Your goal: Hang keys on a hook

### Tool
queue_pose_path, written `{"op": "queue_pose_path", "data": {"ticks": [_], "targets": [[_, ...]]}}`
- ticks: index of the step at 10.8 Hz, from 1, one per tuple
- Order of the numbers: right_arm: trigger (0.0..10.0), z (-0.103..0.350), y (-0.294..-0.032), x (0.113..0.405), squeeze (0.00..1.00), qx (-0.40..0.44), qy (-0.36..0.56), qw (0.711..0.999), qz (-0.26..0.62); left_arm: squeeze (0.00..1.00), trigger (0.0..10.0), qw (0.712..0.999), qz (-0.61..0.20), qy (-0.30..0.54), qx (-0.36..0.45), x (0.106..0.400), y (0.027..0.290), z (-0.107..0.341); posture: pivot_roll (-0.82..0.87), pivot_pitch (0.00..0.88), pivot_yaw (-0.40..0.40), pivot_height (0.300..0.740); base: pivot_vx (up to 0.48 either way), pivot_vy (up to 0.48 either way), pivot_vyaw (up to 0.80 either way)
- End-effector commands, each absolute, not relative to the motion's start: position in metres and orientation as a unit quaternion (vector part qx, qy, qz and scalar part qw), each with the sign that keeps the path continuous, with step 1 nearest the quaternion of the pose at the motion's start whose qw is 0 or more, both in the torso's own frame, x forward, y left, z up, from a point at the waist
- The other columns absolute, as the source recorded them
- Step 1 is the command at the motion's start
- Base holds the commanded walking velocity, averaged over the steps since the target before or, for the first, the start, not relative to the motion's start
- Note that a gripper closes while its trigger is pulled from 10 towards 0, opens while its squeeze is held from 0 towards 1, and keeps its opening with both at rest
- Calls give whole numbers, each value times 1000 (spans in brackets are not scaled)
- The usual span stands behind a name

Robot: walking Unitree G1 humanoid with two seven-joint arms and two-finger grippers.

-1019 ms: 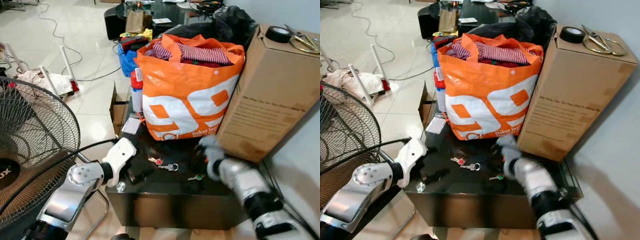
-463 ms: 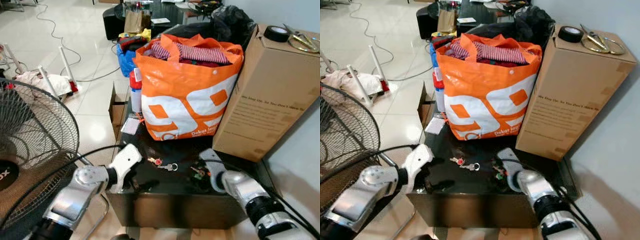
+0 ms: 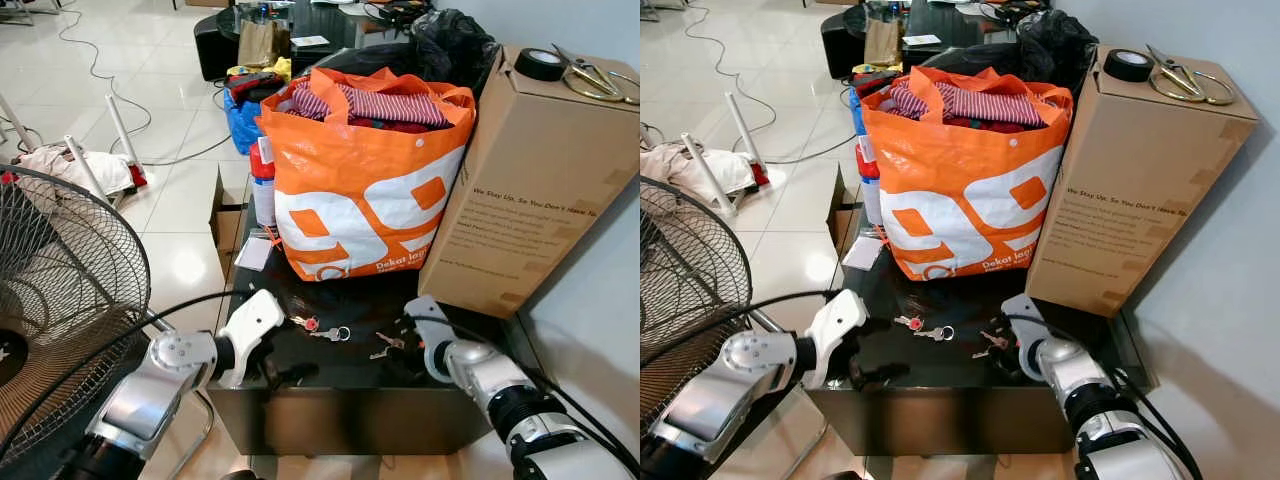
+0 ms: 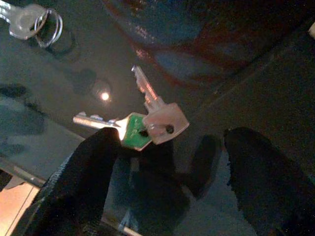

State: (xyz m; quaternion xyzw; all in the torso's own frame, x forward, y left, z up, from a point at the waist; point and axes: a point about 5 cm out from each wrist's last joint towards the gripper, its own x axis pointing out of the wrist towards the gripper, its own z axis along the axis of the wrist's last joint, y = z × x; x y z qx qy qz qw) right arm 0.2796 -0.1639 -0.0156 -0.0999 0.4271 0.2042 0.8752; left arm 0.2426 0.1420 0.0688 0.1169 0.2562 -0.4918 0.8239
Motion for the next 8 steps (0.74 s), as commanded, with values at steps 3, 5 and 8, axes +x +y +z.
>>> {"op": "queue_pose_path", "data": {"ticks": [3,5,8], "targets": [[0,-14,-160,285,0,-93,409,887,195,0,10000,820,-497,256,121,242,143,72,-110,0,-43,740,0,0,0],[0,-15,-158,285,0,-95,407,887,198,0,10000,819,-498,258,121,241,144,72,-109,0,-44,740,0,0,0],[0,-19,-156,282,0,-112,406,884,201,0,10000,817,-499,261,120,239,145,72,-103,0,-48,740,0,0,0]]}}
